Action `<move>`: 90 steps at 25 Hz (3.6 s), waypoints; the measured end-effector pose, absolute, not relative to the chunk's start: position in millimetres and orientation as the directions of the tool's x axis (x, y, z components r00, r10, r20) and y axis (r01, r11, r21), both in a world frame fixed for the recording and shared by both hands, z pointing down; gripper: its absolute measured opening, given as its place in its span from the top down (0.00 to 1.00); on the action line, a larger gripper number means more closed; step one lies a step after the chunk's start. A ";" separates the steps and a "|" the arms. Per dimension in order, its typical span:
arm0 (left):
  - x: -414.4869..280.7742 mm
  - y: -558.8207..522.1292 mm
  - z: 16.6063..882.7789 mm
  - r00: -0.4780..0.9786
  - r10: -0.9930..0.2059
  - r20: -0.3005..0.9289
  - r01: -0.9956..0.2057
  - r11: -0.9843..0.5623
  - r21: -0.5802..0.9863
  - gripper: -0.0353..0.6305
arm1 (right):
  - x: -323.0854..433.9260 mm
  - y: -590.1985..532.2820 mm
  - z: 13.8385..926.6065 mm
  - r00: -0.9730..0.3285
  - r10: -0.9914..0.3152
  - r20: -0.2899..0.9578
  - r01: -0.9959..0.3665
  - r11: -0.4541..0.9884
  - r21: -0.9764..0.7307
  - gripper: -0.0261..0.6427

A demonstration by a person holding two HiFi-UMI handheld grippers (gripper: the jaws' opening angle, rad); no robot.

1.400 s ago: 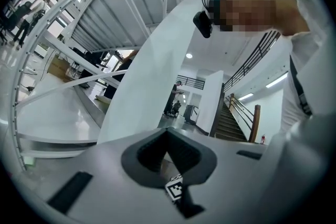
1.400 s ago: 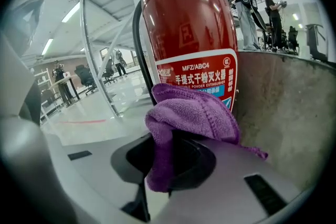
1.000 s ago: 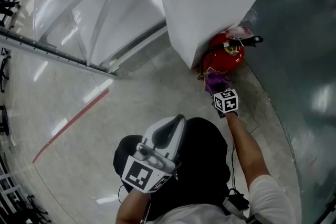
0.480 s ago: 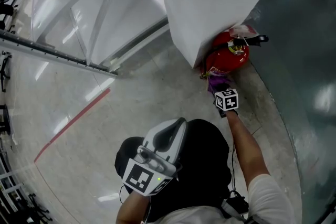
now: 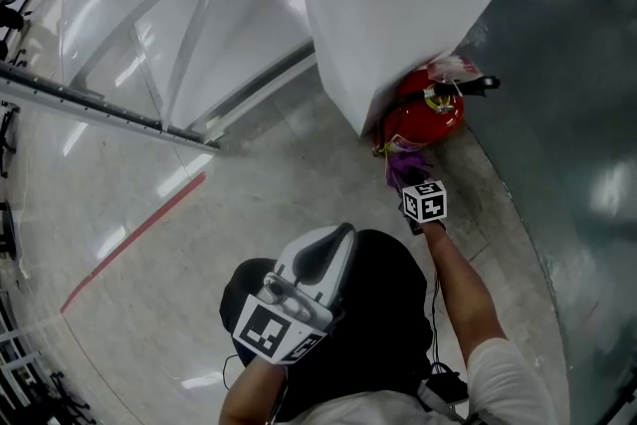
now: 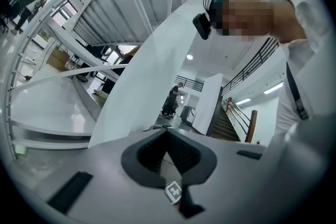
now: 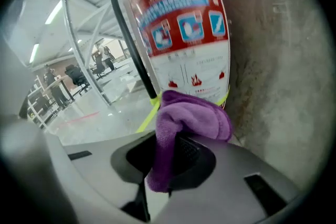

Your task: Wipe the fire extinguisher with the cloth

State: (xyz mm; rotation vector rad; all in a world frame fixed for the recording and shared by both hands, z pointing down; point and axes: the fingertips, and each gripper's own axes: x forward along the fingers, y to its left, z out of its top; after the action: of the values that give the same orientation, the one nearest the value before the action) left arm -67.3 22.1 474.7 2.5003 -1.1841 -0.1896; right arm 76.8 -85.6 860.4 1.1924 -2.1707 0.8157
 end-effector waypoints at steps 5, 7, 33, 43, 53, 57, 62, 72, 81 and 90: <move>-55.3 8.7 485.3 0.650 -0.756 0.071 -0.715 -0.578 0.392 0.94 | 77.2 -68.6 756.4 -0.550 -0.607 0.574 -0.821 0.518 -0.240 0.87; -47.6 5.5 488.9 0.675 -0.733 0.081 -0.696 -0.596 0.400 0.94 | 75.8 -59.6 703.0 -0.595 -0.617 0.515 -0.788 0.573 -0.224 0.87; 2.9 63.1 424.5 0.939 -0.135 -0.317 0.052 -0.854 0.517 0.44 | 14.5 92.8 393.6 -0.984 0.091 0.152 0.094 0.996 0.012 0.87; 7.6 77.6 413.0 0.931 -0.061 -0.360 0.134 -0.861 0.491 0.44 | 18.3 115.6 405.8 -0.943 0.210 0.257 0.221 0.975 0.012 0.87; 7.6 61.2 411.4 0.945 -0.157 -0.285 -0.004 -0.882 0.472 0.60 | 21.0 106.4 429.0 -0.919 0.199 0.341 0.213 0.977 0.004 0.87; 4.7 56.8 415.5 0.948 -0.189 -0.257 -0.055 -0.890 0.452 0.81 | 20.0 102.9 435.3 -0.919 0.178 0.353 0.195 0.981 0.014 0.87; 2.7 61.4 410.6 0.940 -0.170 -0.297 -0.016 -0.890 0.457 0.86 | 21.3 102.1 439.5 -0.925 0.155 0.348 0.164 0.986 -0.002 0.87; -13.3 49.2 401.1 0.899 -0.279 -0.337 -0.110 -0.890 0.443 0.87 | 24.6 68.9 436.5 -0.983 0.005 0.185 -0.008 0.998 -0.070 0.86; -25.8 44.6 400.3 0.870 -0.340 -0.357 -0.154 -0.875 0.459 0.87 | 35.2 62.4 427.8 -0.993 0.001 0.117 -0.009 0.996 -0.085 0.82; -44.8 32.9 392.8 0.828 -0.414 -0.379 -0.216 -0.858 0.465 0.87 | 55.2 54.4 421.7 -0.988 -0.123 0.095 -0.127 0.991 -0.031 0.81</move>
State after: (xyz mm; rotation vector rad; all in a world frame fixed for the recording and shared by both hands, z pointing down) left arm -44.8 32.9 392.8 2.6015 -0.4702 -0.6696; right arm 55.2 54.4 421.7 0.1914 -3.0424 0.0564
